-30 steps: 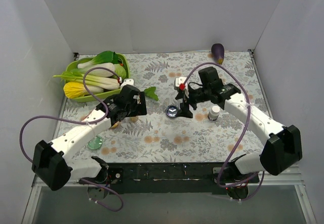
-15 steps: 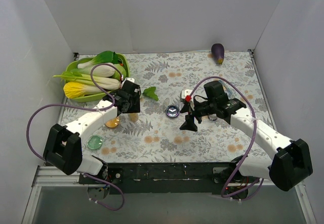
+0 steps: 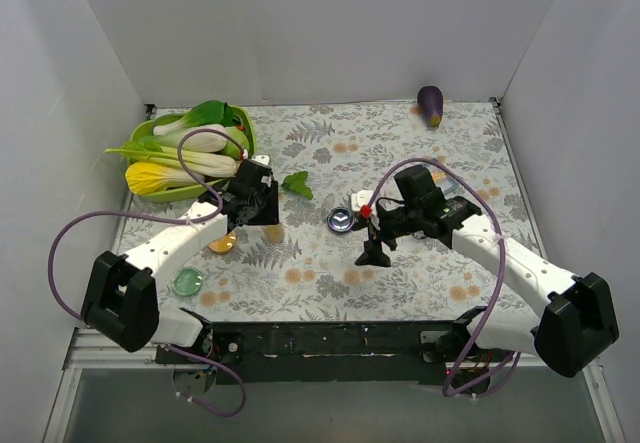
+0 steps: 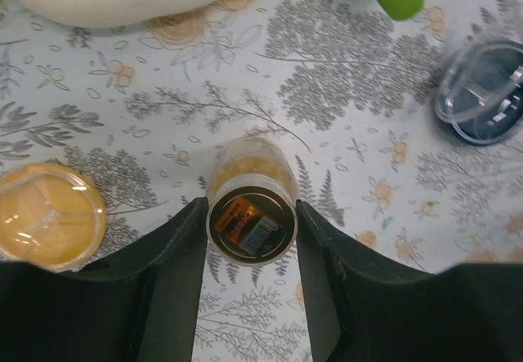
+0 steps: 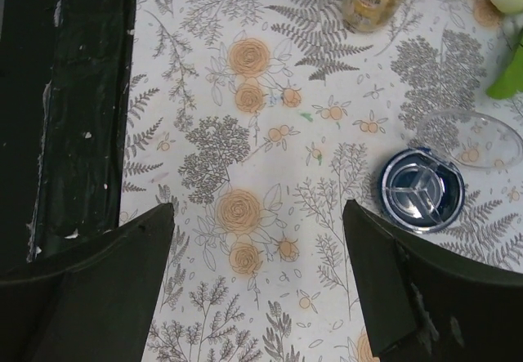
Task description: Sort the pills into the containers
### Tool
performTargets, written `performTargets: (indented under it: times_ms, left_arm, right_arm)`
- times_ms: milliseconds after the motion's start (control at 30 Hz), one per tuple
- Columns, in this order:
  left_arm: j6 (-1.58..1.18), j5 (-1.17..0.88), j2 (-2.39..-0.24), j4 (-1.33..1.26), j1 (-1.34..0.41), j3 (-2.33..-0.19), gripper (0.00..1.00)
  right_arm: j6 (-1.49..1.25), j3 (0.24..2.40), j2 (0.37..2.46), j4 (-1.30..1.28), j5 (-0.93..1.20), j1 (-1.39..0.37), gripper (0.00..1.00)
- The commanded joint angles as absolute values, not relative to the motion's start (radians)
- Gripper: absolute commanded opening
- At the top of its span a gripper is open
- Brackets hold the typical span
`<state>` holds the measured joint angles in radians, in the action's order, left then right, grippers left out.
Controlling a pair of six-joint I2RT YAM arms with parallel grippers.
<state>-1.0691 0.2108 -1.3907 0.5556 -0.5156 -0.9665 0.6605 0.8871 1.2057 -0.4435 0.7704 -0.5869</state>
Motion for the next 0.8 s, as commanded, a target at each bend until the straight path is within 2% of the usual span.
performTargets:
  times_ms: [0,100,233,433,600,767]
  left_arm:
    - [-1.045,-0.058,-1.243,0.534,-0.514,-0.959,0.03]
    - [-1.092,-0.298,-1.123,0.471,-0.515,-0.936,0.0]
    - [-1.262,-0.475,-1.022,0.353,-0.522,-0.873,0.0]
    - [-1.371,-0.499,-0.95,0.229,-0.557,-0.818,0.0]
    - [-1.394,-0.491,-0.972,0.183,-0.587,-0.825,0.0]
    - [-1.413,-0.457,-0.997,0.15,-0.606,-0.836,0.0]
  right_arm:
    - [0.825,0.959,1.195,-0.537,0.721,-0.669,0.91]
    - [0.807,1.035,1.23,-0.548,0.721,-0.702,0.9]
    - [0.543,1.08,1.273,-0.418,0.75,-0.733,0.87]
    - [0.371,1.109,1.293,-0.328,0.666,-0.735,0.88]
    - [0.286,1.117,1.324,-0.293,0.718,-0.735,0.88]
    - [0.25,1.095,1.351,-0.264,0.785,-0.739,0.8]
